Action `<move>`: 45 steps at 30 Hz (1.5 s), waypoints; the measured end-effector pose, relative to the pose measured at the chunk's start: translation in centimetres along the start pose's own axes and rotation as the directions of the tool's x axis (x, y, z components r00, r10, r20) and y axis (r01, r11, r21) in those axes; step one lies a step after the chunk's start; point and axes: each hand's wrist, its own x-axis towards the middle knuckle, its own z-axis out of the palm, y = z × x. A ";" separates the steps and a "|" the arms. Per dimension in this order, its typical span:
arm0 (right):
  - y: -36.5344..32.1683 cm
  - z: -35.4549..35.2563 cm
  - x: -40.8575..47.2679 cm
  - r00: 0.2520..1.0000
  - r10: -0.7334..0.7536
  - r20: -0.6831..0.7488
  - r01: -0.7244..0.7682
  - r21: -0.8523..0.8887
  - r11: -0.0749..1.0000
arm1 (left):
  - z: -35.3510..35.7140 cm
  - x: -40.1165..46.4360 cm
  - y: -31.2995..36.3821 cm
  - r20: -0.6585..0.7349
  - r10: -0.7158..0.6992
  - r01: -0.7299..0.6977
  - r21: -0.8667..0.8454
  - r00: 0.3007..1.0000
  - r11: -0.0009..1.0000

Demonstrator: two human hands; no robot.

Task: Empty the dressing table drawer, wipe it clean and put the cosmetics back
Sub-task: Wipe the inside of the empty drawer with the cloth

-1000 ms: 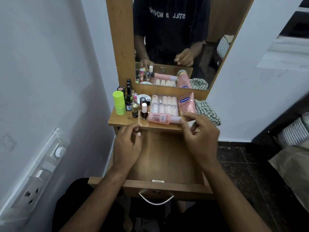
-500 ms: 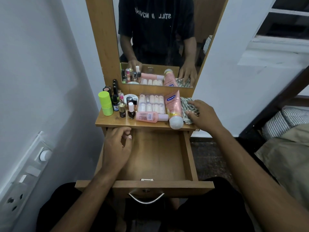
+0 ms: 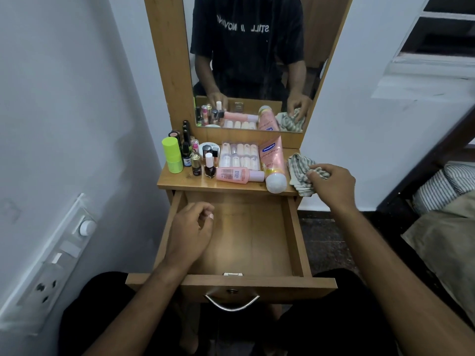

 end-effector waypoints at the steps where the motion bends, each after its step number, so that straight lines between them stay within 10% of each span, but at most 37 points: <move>1: 0.1 -0.6 -0.6 0.998 0.050 -0.030 -0.048 0.076 0.996 | 0.0 -0.1 0.0 0.012 -0.011 0.011 0.008 1.000 1.000; 8: -1.1 -4.3 -7.2 0.965 0.169 0.202 -0.259 0.622 0.738 | 0.5 -1.0 -0.4 0.288 -0.043 0.021 0.079 0.957 0.997; 22: -3.7 7.7 -12.2 0.776 -0.155 0.612 -0.136 0.402 0.905 | 0.6 -2.4 -0.8 0.634 -0.262 0.063 0.319 0.727 0.946; 27: -2.6 13.3 -9.9 0.702 -0.295 0.648 0.278 0.132 0.951 | 0.6 -2.4 -0.8 0.634 -0.311 0.052 0.392 0.708 0.919; 31: -1.6 14.7 -9.6 0.588 -0.479 0.651 0.688 -0.092 0.720 | 1.0 -2.5 -1.1 0.697 -0.368 0.047 0.433 0.615 0.900; 45: -5.4 19.7 -11.1 0.238 -0.595 0.768 0.907 0.044 0.418 | 1.0 -2.4 -0.4 0.762 -0.332 -0.022 0.413 0.556 0.910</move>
